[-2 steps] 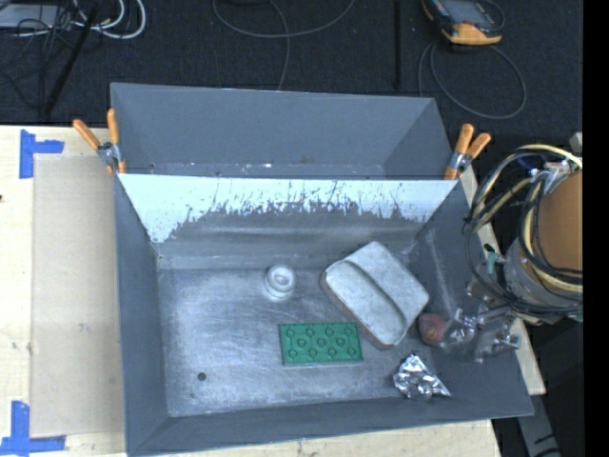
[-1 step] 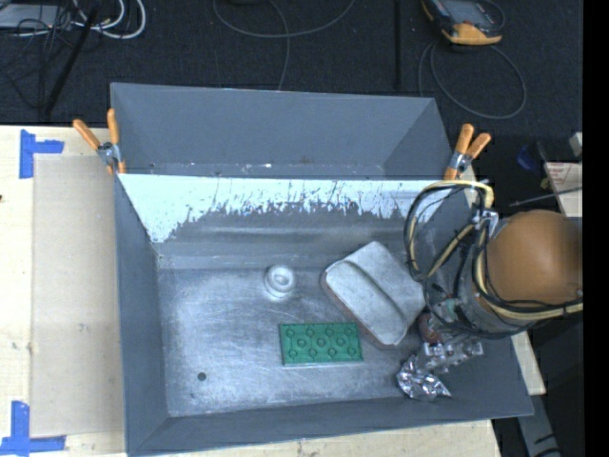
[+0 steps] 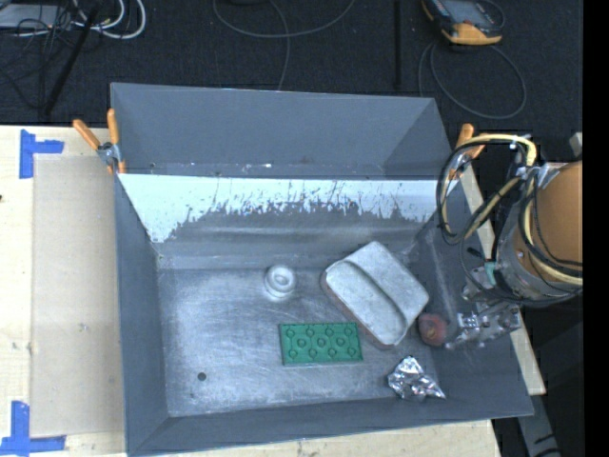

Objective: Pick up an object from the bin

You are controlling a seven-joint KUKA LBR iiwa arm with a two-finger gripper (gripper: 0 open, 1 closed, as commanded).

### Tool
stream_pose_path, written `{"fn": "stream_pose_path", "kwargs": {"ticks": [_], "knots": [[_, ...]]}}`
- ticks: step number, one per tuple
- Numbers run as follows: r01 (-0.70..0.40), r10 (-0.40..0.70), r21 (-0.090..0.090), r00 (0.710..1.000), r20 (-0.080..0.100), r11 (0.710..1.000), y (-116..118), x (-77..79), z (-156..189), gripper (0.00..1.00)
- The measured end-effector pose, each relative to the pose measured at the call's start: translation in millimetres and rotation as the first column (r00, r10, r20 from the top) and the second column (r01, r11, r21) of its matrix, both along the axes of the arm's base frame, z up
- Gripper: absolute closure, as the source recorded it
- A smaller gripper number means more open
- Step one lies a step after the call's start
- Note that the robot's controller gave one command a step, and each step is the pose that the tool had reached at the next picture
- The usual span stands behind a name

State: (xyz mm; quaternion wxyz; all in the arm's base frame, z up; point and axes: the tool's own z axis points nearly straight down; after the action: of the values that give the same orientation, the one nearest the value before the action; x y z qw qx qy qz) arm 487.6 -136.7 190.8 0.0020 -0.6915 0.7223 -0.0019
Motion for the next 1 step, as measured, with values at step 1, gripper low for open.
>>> {"fn": "stream_pose_path", "kwargs": {"ticks": [1], "knots": [[0.003,-0.003,0.003,1.000,-0.008,1.000,-0.5,-1.8,-4.3,0.00]]}}
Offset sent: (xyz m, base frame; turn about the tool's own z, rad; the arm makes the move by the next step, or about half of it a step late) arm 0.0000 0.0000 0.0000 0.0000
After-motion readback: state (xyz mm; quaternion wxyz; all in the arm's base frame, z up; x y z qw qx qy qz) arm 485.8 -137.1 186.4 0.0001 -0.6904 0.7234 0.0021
